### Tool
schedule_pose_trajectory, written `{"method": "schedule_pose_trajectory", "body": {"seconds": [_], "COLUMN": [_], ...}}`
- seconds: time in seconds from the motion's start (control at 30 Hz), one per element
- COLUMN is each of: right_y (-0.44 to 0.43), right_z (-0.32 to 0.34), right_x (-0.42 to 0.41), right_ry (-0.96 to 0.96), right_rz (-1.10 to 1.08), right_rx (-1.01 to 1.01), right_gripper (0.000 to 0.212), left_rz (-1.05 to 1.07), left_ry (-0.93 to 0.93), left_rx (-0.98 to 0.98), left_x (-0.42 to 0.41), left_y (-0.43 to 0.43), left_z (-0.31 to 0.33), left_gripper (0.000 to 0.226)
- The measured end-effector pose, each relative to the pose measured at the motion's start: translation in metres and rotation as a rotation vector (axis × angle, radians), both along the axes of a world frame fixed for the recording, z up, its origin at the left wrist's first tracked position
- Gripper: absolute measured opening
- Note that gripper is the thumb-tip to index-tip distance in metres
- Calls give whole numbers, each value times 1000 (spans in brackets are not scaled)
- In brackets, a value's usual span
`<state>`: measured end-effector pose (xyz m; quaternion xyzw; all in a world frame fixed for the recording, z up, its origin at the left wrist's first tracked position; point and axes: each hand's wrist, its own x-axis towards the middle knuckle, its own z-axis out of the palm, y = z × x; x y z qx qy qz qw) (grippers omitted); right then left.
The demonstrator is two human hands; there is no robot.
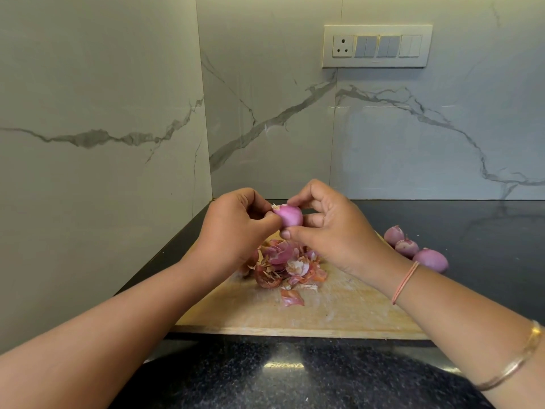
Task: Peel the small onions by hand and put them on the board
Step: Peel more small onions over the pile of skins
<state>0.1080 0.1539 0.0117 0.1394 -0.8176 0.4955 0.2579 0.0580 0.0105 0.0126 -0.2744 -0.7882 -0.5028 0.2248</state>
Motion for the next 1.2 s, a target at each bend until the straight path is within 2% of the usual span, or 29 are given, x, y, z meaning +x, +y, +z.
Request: {"method": "schedule_pose_trajectory", "body": {"seconds": [0.17,0.43,0.67,0.8,1.0,1.1,1.2], "right_y": [1,6,19,20,16,17,18], "right_z": [-1,4,9,9,5,6,6], "right_x": [-3,2,5,4,1,2,4], "right_ry": [-52,-169,-312,-330,-290,-242,-205], "right_rz": [54,160,373,407,317,272,230], "right_rx": [-65,-184,-458,-526,-536,-482,-400], "right_gripper": [39,32,29,30,34,38,37], "left_rz": [2,-9,-96,-101,-60,-86,-74], "left_ry": [56,85,1,2,-28,-74,-59], "left_rx": [-36,-72,-25,-51,-91,-102,-137], "left_x": [0,-2,-5,-5,-2,-1,-1], "left_y": [0,-2,-6,-7,-5,-6,-7], "left_z": [-1,-2,1,1,-1,-1,-1], "left_gripper": [21,14,12,11,15,26,27]}}
